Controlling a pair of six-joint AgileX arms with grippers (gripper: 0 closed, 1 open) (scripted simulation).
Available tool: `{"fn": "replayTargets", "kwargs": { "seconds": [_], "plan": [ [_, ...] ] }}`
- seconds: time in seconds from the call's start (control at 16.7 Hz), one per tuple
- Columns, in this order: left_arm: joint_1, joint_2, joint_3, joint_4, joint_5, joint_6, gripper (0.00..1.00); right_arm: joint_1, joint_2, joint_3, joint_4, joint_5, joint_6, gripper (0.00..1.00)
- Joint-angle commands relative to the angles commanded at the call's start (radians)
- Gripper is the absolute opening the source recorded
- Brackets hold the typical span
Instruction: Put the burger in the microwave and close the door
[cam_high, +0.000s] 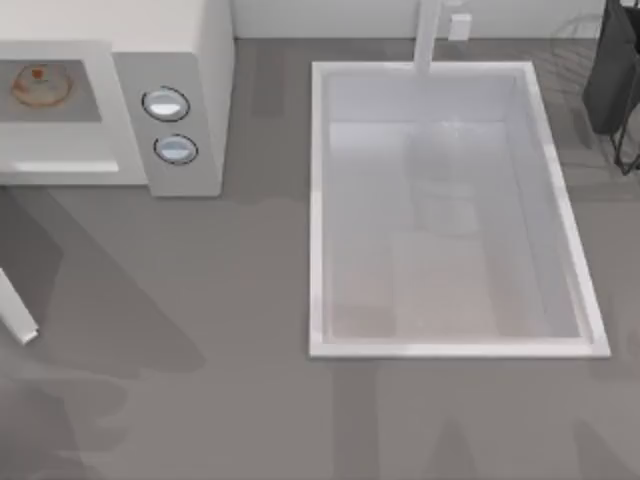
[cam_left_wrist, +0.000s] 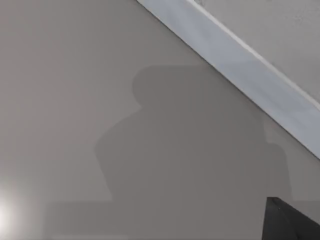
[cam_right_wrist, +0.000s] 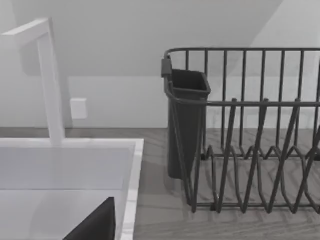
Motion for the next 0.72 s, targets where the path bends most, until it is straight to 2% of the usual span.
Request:
{"fn": "replayTargets", "kwargs": {
  "seconds": [0.42,0.54,0.72],
  "plan": [
    [-0.025,-0.014,-0.015,0.008,-0.020,-0.027,0.00,0.000,0.000,0.000,0.000,0.000,0.000,1.00],
    [-0.081,-0.031,-0.026,0.009,-0.061,-0.072,0.00,0.000,0.000,0.000,0.000,0.000,0.000,1.00],
    [-0.234,-0.074,-0.052,0.013,-0.159,-0.180,0.00,0.000,0.000,0.000,0.000,0.000,0.000,1.00]
  ]
}}
